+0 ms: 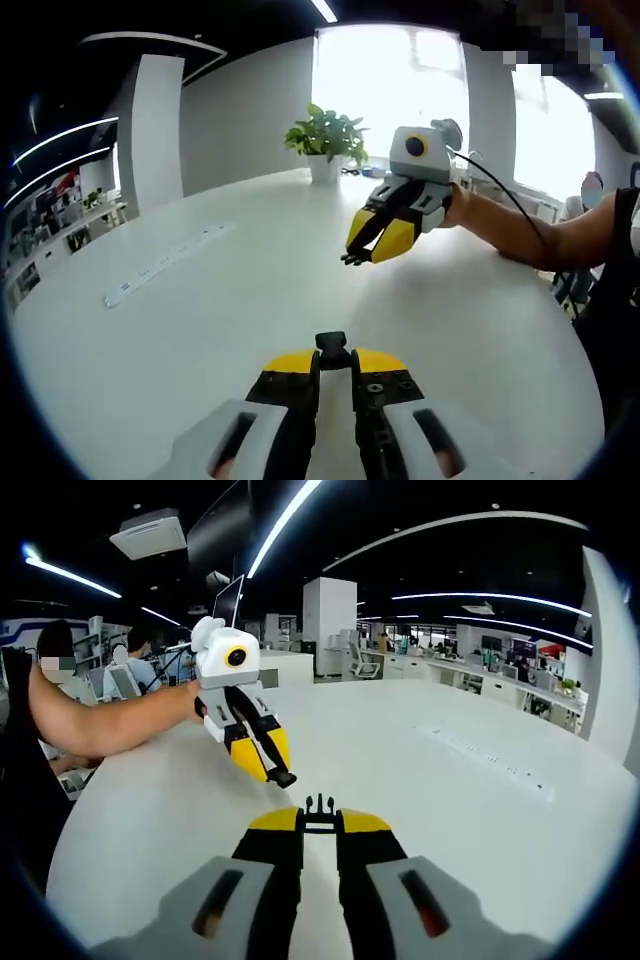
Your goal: Snap the two parts of the plastic buckle together until the buckle closes and remains connected.
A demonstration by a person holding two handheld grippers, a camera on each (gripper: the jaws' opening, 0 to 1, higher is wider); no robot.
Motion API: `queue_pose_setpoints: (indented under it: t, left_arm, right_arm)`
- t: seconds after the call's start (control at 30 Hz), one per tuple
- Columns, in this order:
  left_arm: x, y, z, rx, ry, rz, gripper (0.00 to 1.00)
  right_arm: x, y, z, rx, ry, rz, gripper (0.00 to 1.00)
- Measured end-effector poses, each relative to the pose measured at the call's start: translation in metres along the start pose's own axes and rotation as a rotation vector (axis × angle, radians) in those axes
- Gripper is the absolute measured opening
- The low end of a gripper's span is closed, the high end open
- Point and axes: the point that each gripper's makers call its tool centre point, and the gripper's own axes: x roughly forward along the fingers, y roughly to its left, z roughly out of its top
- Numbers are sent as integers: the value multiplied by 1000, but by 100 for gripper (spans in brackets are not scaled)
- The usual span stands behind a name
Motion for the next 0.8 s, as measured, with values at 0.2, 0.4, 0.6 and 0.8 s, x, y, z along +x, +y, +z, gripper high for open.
queue_pose_setpoints:
  t: [0.2,0.4,0.6,0.8]
  left_arm:
    - [0,-4,-6,6,7,-8,10]
    - [-8,-12,-11,2,7,-9,10]
    - [-10,-15,-15,12,2,1,10]
    - [-8,-13,-10,22,-62,1,11]
  right_arm:
    - [1,2,-1,1,4,4,11]
    - [1,5,0,-2,4,9,11]
    - [3,7,-2,-5,9,13,11]
    - [3,6,-1,-1,-1,15,11]
